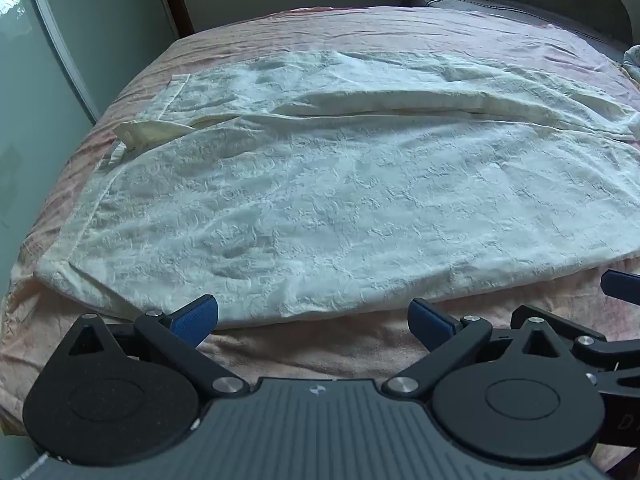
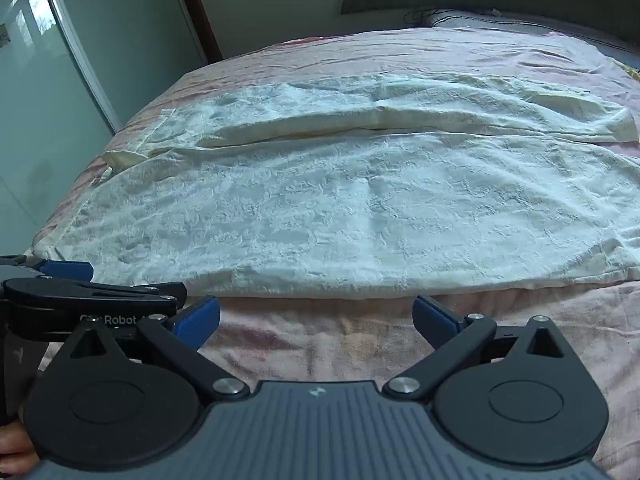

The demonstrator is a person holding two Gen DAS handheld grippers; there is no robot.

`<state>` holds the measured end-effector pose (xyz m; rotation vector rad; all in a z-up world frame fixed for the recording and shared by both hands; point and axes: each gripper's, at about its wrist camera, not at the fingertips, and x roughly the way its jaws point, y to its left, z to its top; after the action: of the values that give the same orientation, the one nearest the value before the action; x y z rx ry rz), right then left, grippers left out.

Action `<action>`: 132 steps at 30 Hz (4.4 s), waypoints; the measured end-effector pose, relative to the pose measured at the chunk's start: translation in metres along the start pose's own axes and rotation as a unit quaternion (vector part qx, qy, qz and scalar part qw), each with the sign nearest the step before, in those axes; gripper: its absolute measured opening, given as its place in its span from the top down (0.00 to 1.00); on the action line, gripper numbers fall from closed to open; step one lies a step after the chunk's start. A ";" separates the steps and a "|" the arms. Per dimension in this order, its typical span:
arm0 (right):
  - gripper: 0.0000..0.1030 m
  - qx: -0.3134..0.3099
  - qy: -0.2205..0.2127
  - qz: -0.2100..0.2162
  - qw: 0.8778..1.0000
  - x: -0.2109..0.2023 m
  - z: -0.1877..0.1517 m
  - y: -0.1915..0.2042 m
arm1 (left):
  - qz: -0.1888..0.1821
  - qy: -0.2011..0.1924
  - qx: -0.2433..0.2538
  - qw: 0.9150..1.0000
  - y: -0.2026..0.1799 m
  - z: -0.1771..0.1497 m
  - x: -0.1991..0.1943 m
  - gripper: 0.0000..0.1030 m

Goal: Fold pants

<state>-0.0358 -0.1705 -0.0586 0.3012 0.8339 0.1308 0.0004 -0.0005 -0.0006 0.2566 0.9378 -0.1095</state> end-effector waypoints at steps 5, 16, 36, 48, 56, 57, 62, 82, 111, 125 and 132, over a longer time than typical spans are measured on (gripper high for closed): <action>0.00 0.002 -0.001 -0.006 1.000 -0.001 0.002 -0.003 | -0.007 0.008 -0.007 1.000 0.003 -0.001 0.002 0.00; 0.00 -0.004 0.002 -0.003 1.000 0.001 0.000 0.001 | -0.007 0.013 -0.014 1.000 0.004 0.000 0.003 0.00; 0.00 0.000 0.008 0.005 1.000 0.003 -0.002 -0.001 | -0.007 0.013 -0.018 1.000 0.006 -0.001 0.004 0.01; 0.00 -0.002 0.014 0.008 1.000 0.005 -0.003 0.001 | -0.009 0.016 -0.021 1.000 0.004 -0.001 0.006 0.02; 0.00 -0.004 0.016 0.009 1.000 0.006 -0.003 0.002 | -0.013 0.019 -0.022 0.999 0.004 -0.002 0.008 0.02; 0.00 -0.004 0.016 0.009 1.000 0.006 -0.003 0.002 | -0.013 0.019 -0.022 0.999 0.004 -0.003 0.008 0.02; 0.00 -0.004 0.018 0.009 1.000 0.007 -0.003 0.002 | -0.014 0.019 -0.023 0.999 0.005 -0.003 0.009 0.02; 0.00 -0.010 0.022 0.010 1.000 0.011 -0.003 0.007 | -0.017 0.021 -0.029 0.999 0.008 -0.002 0.012 0.02; 0.00 -0.280 -0.079 0.102 0.951 0.075 0.149 0.022 | -0.026 -0.029 -0.087 0.995 0.101 0.059 0.017 0.04; 0.01 -0.229 0.046 0.197 0.952 0.313 0.307 0.036 | -0.035 0.017 -0.141 0.989 0.166 0.141 0.084 0.04; 0.72 -0.279 0.062 0.241 0.928 0.333 0.309 0.047 | -0.018 -0.009 -0.133 0.991 0.182 0.205 0.113 0.03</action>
<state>0.4171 -0.1136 -0.0844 -0.0482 0.7977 0.8404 0.2644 0.1227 0.0547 -0.0079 0.9283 -0.0182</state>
